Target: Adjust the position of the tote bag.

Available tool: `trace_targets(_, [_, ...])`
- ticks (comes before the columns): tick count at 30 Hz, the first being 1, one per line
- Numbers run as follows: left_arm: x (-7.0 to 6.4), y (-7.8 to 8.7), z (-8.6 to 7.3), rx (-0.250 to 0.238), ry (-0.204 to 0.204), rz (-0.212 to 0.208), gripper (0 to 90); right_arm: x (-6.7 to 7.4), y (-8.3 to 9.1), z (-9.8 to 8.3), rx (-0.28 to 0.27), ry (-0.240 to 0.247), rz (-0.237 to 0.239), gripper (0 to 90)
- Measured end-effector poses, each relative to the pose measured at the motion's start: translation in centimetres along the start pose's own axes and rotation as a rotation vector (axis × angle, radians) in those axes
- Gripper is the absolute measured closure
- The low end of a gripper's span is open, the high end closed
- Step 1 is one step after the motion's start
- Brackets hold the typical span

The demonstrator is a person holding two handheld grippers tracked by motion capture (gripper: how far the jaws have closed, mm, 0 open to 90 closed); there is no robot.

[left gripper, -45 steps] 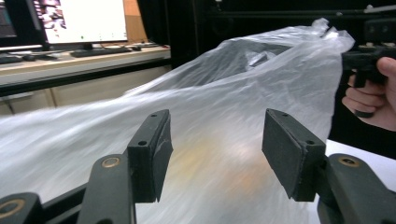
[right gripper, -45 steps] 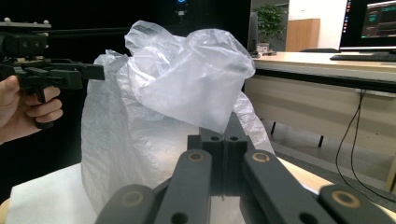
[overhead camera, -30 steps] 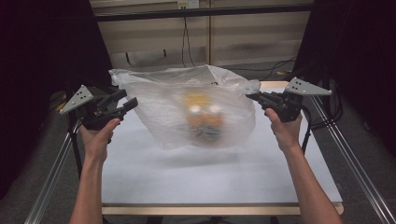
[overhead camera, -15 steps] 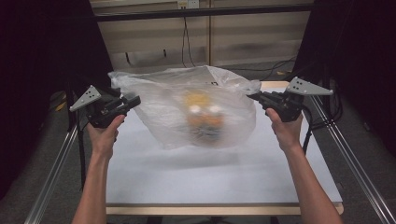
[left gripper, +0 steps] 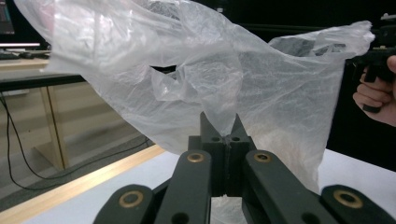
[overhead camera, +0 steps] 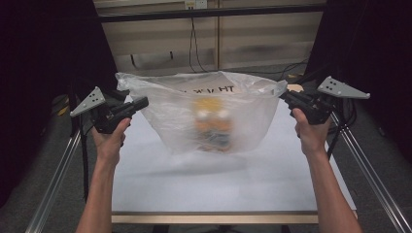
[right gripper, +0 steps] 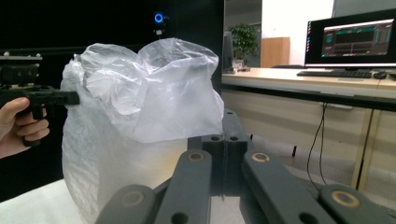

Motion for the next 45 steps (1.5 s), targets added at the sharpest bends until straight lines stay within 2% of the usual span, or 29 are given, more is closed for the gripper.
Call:
trace_targets(1, [-0.3, -0.1, 0.2, -0.010, 0.001, -0.006, 90.0, -0.1, 0.2, 0.2, -0.007, 0.002, -0.002, 90.0])
trace_targets(6, [-1.2, -0.4, 0.8, 0.002, -0.040, -0.020, 90.0, -0.7, 1.1, 0.4, -0.015, 0.003, -0.034, 90.0])
trace_targets(8, [-1.5, -0.7, 0.7, 0.009, -0.042, -0.024, 90.0, -1.1, 1.3, 0.4, -0.010, 0.001, -0.052, 90.0])
trace_targets(15, [-1.5, -2.0, -1.0, 0.102, -0.057, -0.030, 90.0, -2.3, 1.8, -0.8, 0.041, -0.005, -0.097, 90.0])
trace_targets(17, [-1.6, -2.3, -1.3, 0.106, -0.044, -0.029, 90.0, -2.5, 1.9, -1.2, 0.056, -0.018, -0.103, 90.0])
trace_targets(18, [-1.5, -2.3, -1.4, 0.119, -0.056, -0.035, 90.0, -2.6, 2.0, -1.4, 0.066, -0.019, -0.104, 90.0])
trace_targets(20, [-1.5, -2.2, -1.5, 0.120, -0.051, -0.037, 90.0, -2.6, 2.2, -1.7, 0.086, -0.019, -0.110, 90.0])
trace_targets(25, [-1.6, -1.9, -1.9, 0.176, -0.079, -0.043, 90.0, -2.0, 2.4, -2.3, 0.135, -0.007, -0.112, 90.0])
trace_targets(27, [-1.5, -1.9, -2.3, 0.177, -0.066, -0.035, 90.0, -1.9, 2.3, -2.7, 0.171, 0.011, -0.125, 90.0])
trace_targets(29, [-1.3, -1.9, -2.8, 0.162, -0.055, -0.039, 90.0, -1.8, 2.3, -3.2, 0.181, 0.006, -0.123, 90.0])
trace_targets(30, [-1.2, -2.0, -3.1, 0.178, -0.048, -0.037, 90.0, -1.8, 2.3, -3.3, 0.173, 0.000, -0.119, 90.0])
trace_targets(31, [-1.1, -2.2, -3.6, 0.205, -0.060, -0.037, 90.0, -1.9, 2.2, -3.5, 0.162, -0.010, -0.112, 90.0])
trace_targets(35, [-1.0, -2.5, -4.3, 0.212, -0.049, -0.040, 90.0, -2.4, 1.7, -4.2, 0.174, -0.034, -0.103, 90.0])
trace_targets(40, [-0.4, -2.7, -5.6, 0.255, -0.048, -0.032, 90.0, -2.7, 1.1, -5.2, 0.209, -0.022, -0.116, 90.0])
trace_targets(45, [-0.2, -2.9, -6.8, 0.289, -0.033, -0.043, 90.0, -2.9, 0.7, -6.1, 0.236, -0.027, -0.122, 90.0])
Point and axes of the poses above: each handheld gripper's, and its own axes: y roughly backward along the jaws, z roughly out of its top, x roughly to its left, the point moved 7 cm from there along -y, roughly forward along the jaws, and after that the axes turned 4 degrees about -y, right-handed, at the moved point
